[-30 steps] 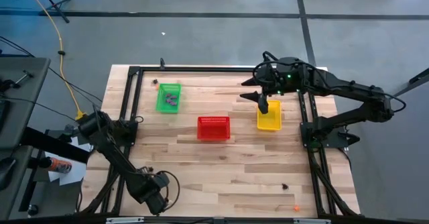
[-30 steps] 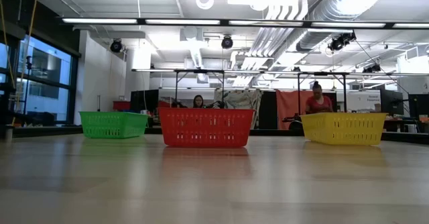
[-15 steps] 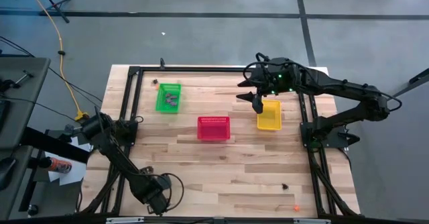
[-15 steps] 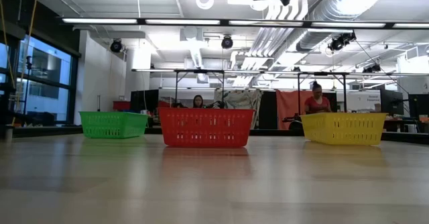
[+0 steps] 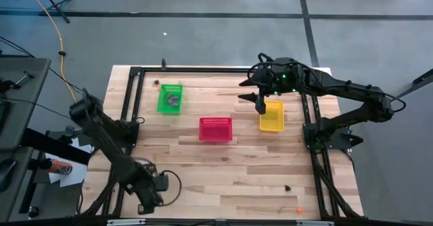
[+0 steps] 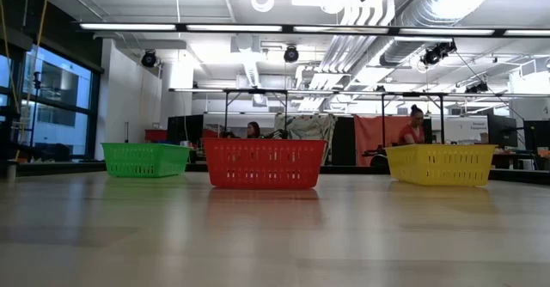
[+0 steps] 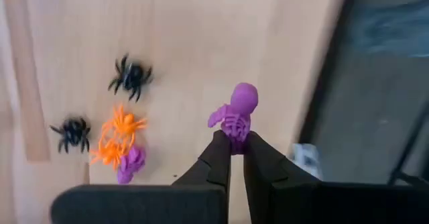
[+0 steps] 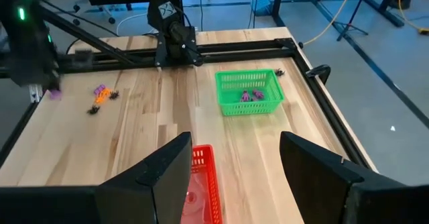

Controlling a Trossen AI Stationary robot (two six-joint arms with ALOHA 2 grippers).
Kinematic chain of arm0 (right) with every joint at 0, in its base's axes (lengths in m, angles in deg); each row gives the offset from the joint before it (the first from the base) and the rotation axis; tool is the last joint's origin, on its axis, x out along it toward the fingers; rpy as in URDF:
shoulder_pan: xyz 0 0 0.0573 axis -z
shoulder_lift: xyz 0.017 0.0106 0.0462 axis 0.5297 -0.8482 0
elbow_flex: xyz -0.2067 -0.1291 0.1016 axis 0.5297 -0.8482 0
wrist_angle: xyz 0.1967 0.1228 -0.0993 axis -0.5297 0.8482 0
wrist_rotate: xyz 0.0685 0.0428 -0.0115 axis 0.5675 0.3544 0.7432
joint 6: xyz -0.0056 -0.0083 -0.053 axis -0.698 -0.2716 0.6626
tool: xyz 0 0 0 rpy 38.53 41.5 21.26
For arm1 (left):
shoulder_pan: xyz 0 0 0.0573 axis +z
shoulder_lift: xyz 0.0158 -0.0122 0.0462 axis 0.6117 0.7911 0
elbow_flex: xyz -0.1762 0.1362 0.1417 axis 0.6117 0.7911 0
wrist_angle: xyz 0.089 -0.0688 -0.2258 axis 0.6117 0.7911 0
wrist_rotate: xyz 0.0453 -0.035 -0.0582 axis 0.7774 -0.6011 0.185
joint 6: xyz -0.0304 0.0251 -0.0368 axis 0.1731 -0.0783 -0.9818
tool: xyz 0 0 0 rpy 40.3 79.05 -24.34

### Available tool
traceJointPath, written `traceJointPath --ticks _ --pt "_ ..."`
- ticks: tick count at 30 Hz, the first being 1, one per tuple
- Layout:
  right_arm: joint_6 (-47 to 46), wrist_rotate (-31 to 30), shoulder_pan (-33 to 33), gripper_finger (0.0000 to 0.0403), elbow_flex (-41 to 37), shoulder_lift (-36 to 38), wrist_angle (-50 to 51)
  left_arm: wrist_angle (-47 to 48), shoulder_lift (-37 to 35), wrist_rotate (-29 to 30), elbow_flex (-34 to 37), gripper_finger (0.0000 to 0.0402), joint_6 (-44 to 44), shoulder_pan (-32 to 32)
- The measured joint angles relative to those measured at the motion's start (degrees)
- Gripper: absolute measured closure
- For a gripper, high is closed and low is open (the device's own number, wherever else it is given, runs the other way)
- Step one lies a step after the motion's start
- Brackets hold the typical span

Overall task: Sort Halloween decoration
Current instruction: Put the purple skeleton toy into the green bin

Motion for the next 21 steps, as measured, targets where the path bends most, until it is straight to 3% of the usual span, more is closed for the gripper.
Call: traceJointPath --ticks 5,9,13,17,21 --pt "1.52 -0.02 -0.02 0.0181 0.0 0.0 0.01 0.07 -12.32 6.27 -0.04 0.0396 8.26 2.35" --pt "1.85 0.01 -0.02 0.0181 0.0 0.0 0.02 0.36 -21.3 14.13 -0.09 0.0395 17.33 9.01" --pt "2.77 0.24 -0.02 0.0181 0.0 0.0 0.29 -2.14 -26.83 23.04 -0.13 0.0399 31.59 21.47" --pt "3.74 0.26 -0.02 0.0181 0.0 0.0 -0.42 -11.69 -27.32 28.0 -0.13 0.04 49.06 36.11" --pt "1.58 0.38 -0.08 0.0181 0.0 0.0 -3.48 -26.63 -24.7 23.58 -0.13 0.04 58.39 47.24"
